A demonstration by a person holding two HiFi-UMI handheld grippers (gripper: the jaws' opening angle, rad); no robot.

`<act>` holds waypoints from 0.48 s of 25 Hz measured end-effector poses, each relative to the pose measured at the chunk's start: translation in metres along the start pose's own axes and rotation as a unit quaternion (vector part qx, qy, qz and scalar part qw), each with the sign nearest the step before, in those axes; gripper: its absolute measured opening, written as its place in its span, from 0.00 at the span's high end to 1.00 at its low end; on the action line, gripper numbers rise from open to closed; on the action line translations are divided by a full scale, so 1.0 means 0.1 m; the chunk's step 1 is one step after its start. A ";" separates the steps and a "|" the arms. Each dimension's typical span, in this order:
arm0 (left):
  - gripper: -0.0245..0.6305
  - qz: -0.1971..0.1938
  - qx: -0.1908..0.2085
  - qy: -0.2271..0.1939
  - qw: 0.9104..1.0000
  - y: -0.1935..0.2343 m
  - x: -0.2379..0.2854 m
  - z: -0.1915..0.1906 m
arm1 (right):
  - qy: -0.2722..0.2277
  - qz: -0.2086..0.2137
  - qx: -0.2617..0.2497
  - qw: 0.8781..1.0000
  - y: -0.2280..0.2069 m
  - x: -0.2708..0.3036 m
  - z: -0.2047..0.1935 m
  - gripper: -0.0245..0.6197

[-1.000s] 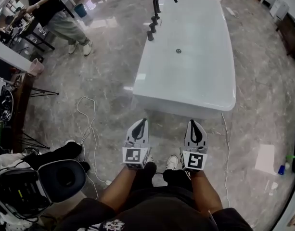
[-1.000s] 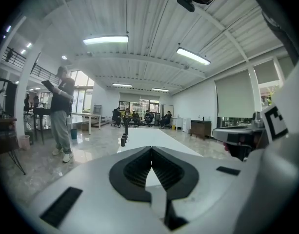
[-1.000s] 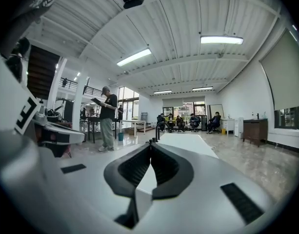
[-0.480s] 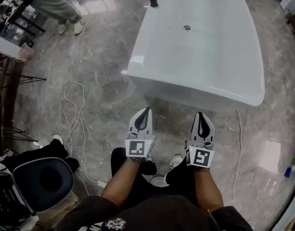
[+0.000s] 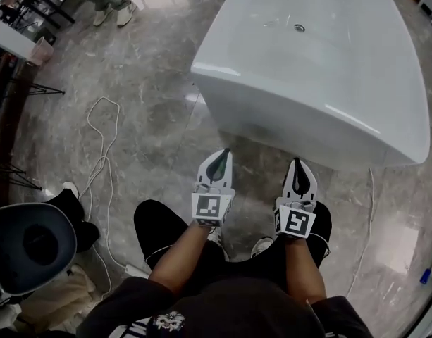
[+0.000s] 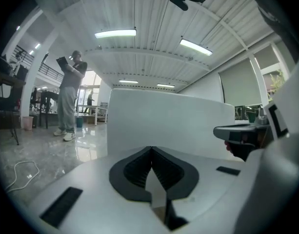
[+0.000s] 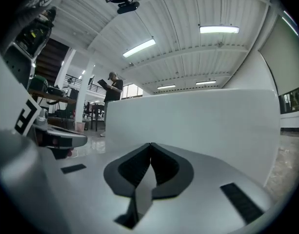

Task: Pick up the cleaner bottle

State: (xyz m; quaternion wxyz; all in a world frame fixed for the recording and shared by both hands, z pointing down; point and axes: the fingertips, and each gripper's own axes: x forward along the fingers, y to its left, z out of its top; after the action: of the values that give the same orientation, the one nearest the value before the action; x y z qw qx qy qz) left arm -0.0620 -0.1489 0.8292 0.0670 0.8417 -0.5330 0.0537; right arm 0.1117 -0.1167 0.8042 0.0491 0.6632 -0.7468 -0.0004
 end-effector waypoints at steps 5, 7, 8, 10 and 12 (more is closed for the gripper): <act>0.95 0.007 -0.001 0.009 1.000 0.13 0.03 -0.37 | 0.005 0.015 0.001 1.000 0.14 0.11 -0.31 0.94; 0.95 0.015 -0.001 0.012 1.000 0.20 0.02 -0.49 | 0.004 0.023 0.001 1.000 0.21 0.15 -0.33 0.94; 0.95 0.022 -0.001 0.012 1.000 0.23 0.00 -0.54 | 0.002 0.029 0.001 1.000 0.24 0.17 -0.33 0.94; 0.95 0.043 0.008 0.001 0.999 0.30 -0.03 -0.63 | -0.001 0.039 0.004 0.999 0.30 0.20 -0.37 0.94; 0.82 0.056 0.023 -0.011 0.998 0.33 -0.04 -0.74 | 0.002 0.045 0.011 0.999 0.34 0.21 -0.46 0.94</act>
State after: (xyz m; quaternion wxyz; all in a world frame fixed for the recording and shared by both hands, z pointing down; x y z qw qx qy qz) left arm -0.0950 -0.1468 0.9034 0.0392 0.8125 -0.5785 0.0603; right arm 0.0792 -0.1303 0.8534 0.0435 0.6293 -0.7758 0.0114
